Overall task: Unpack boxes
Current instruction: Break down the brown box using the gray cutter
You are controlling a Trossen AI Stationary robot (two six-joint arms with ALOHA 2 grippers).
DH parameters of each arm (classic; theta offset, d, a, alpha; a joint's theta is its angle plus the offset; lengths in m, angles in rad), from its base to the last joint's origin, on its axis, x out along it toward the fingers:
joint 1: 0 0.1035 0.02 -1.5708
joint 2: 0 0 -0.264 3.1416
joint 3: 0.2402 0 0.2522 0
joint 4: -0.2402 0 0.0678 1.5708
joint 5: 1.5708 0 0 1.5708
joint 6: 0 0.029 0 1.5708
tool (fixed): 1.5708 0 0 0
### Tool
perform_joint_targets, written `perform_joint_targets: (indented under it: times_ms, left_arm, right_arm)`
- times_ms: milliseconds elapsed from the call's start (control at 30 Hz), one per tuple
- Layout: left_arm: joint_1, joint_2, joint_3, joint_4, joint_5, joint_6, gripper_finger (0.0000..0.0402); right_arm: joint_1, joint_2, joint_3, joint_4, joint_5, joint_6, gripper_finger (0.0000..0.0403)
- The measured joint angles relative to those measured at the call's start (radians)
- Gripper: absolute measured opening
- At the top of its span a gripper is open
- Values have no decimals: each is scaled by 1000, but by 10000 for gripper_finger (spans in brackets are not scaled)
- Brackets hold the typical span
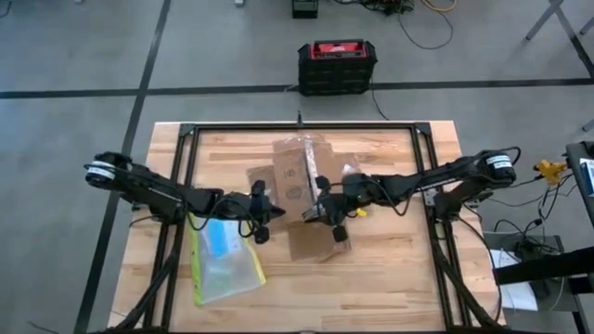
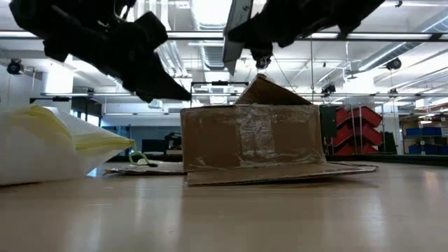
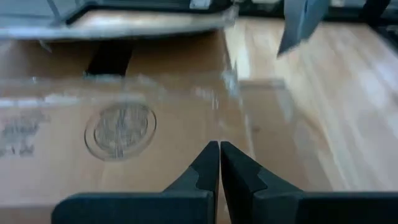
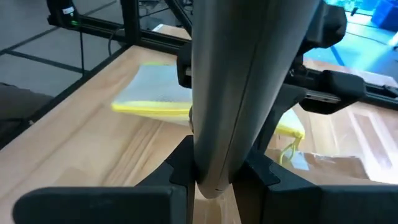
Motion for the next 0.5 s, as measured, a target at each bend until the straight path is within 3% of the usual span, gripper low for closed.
perform_joint_targets:
  times_ms: [233, 500]
  left_arm:
    - [0, 119, 69, 12, 2, 7, 0]
    - [0, 154, 64, 14, 4, -54, 0]
  right_arm:
    - [-27, 55, -18, 54, -21, -25, 54]
    - [-44, 95, -23, 47, -26, -31, 54]
